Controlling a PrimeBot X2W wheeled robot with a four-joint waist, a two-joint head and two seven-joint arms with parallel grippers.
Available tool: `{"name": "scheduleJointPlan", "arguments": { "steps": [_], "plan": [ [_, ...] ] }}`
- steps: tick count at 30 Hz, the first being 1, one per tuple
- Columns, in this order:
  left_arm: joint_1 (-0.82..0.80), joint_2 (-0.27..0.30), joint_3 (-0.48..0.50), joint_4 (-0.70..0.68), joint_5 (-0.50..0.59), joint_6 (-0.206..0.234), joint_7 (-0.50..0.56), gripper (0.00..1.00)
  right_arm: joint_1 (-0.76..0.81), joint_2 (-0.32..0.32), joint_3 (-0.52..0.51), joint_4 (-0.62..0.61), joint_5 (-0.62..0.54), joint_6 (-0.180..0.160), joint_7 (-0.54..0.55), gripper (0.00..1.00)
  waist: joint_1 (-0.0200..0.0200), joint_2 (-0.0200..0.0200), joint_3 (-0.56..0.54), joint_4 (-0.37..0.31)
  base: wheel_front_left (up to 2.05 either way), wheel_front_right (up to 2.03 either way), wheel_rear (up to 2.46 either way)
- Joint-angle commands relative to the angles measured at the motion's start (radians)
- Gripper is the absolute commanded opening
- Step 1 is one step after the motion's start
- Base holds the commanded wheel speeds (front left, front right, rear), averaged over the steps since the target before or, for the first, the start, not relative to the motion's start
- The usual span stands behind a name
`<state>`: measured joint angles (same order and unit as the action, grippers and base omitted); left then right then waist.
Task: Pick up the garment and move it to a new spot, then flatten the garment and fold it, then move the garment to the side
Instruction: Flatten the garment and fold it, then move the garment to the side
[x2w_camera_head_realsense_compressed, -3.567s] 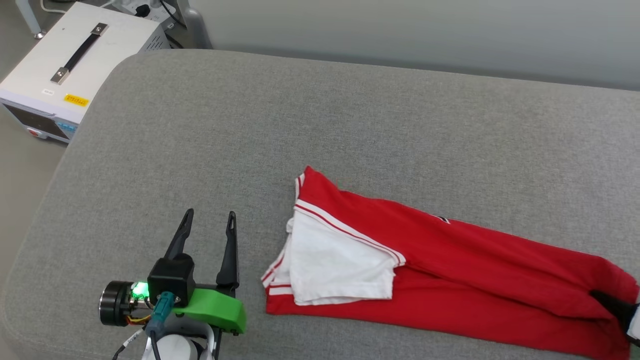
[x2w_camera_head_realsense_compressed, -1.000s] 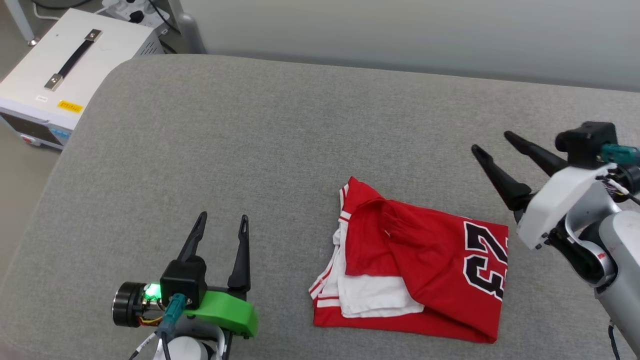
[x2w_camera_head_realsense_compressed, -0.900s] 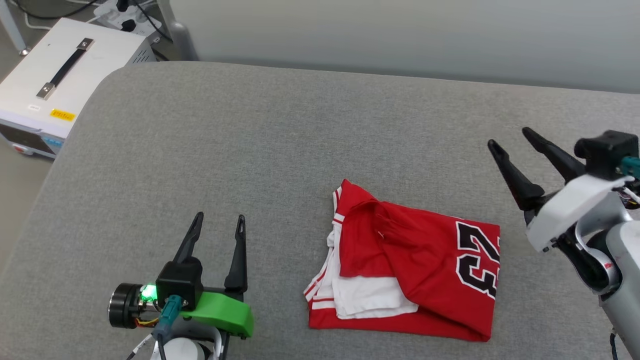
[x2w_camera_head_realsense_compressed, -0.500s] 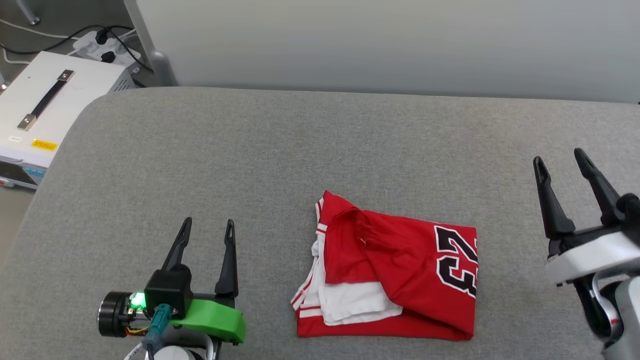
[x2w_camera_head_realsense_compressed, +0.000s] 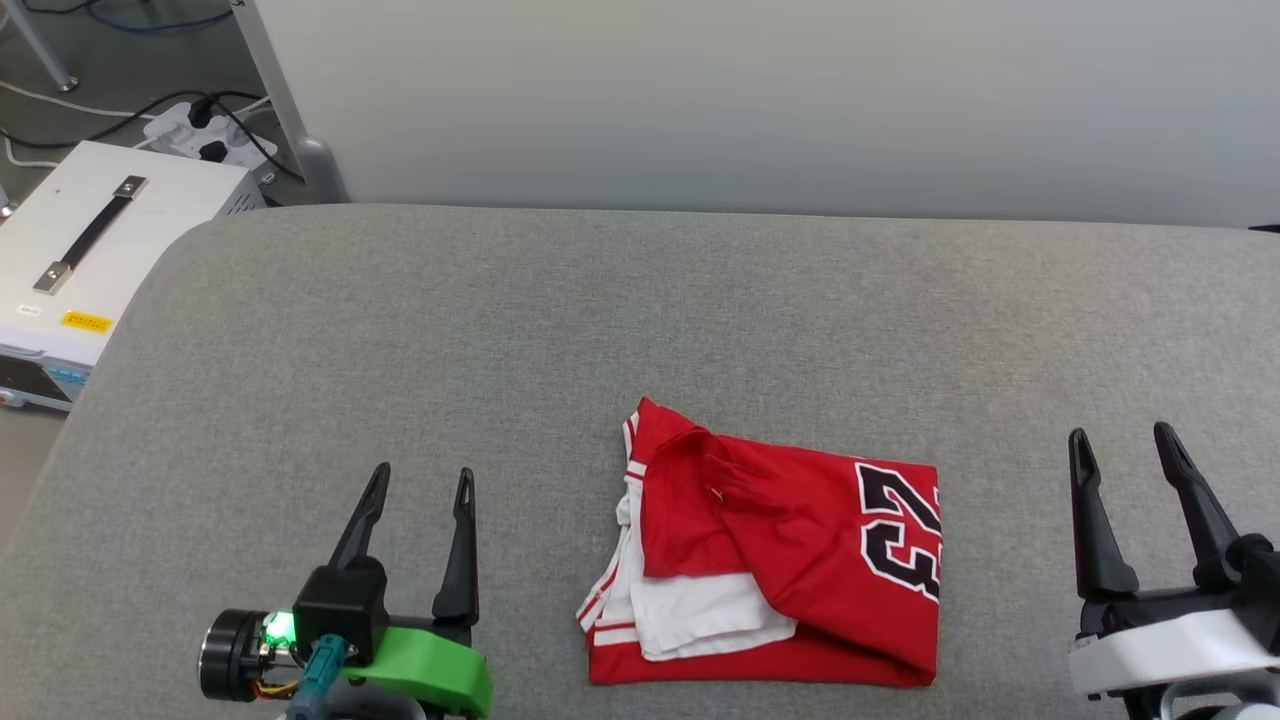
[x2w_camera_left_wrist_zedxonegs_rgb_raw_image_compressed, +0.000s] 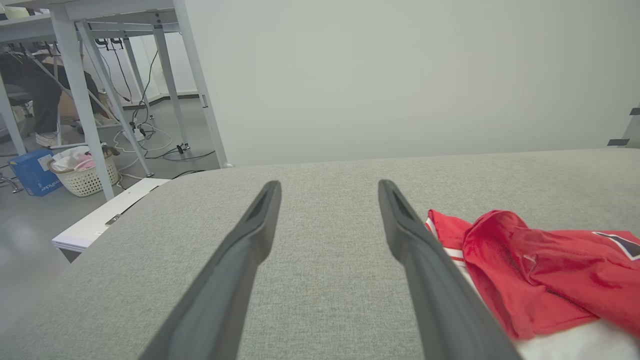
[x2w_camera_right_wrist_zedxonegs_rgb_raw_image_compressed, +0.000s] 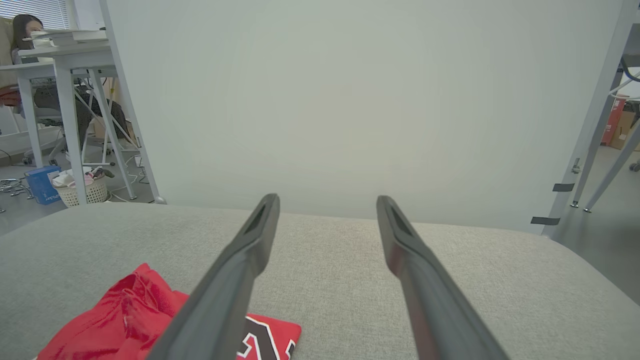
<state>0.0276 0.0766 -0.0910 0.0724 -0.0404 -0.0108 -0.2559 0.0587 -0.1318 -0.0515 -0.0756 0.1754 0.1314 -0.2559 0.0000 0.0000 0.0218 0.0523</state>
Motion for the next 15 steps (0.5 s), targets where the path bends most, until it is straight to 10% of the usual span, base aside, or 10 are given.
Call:
{"name": "scheduleJointPlan", "arguments": {
  "steps": [1,15],
  "plan": [
    [0.023,0.007,0.000,0.000,0.001,-0.005,-0.006,1.00,0.025,0.004,-0.006,-0.004,-0.009,-0.001,-0.006,1.00,0.0000,0.0000,-0.005,0.001,0.00,0.00,0.00],
    [0.044,0.006,0.007,0.013,-0.003,-0.013,-0.006,1.00,0.078,0.016,0.008,0.041,-0.027,-0.001,-0.006,1.00,0.0000,0.0000,-0.010,0.002,0.00,0.00,0.00]
  ]
}}
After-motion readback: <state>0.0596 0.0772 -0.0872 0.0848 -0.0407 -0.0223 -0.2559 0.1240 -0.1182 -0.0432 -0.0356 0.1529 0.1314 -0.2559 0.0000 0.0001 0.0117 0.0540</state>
